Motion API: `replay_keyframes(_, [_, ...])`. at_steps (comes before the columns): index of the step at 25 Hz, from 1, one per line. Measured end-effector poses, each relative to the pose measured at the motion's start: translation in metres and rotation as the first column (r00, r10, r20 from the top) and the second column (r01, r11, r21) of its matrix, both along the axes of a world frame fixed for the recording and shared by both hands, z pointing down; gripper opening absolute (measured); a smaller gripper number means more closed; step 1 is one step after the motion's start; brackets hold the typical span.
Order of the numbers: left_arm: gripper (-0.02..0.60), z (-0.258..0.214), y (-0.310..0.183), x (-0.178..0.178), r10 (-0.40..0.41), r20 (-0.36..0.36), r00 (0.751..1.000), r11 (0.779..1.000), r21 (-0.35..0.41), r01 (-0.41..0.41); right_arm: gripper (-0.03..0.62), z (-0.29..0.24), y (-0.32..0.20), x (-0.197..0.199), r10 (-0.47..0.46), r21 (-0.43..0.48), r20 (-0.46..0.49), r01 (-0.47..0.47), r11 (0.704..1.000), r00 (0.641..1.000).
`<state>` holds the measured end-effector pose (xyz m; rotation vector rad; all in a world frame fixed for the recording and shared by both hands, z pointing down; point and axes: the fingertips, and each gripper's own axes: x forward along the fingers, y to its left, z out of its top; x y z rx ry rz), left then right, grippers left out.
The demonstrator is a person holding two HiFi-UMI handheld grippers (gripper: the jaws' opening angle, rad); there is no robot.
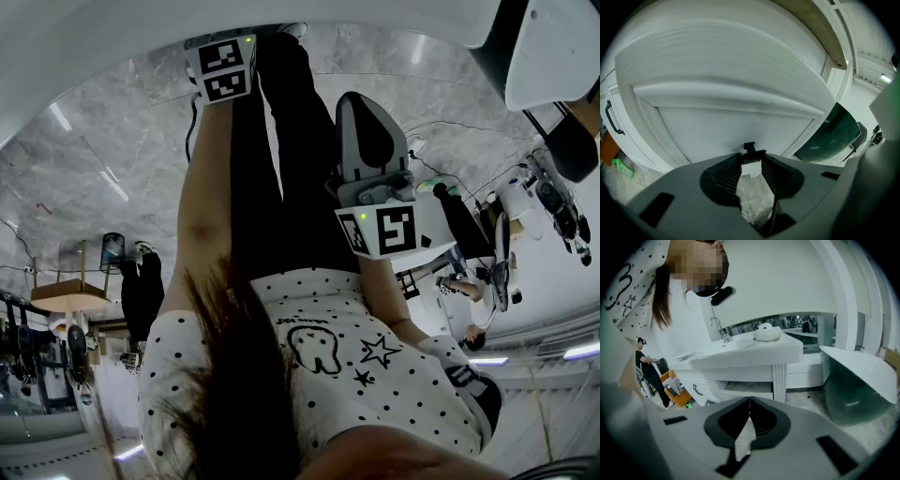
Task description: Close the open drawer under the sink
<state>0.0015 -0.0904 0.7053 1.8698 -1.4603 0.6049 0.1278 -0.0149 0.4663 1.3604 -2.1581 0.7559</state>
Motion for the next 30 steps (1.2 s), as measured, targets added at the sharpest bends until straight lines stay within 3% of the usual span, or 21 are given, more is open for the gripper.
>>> replay_keyframes(30, [0.133,0.0,-0.015,-0.003,-0.01,-0.004,1.0,1.0,0.013,0.01,0.014,0.001,0.001,-0.001,0.005,-0.005,0.001,-0.005,1.0,1.0])
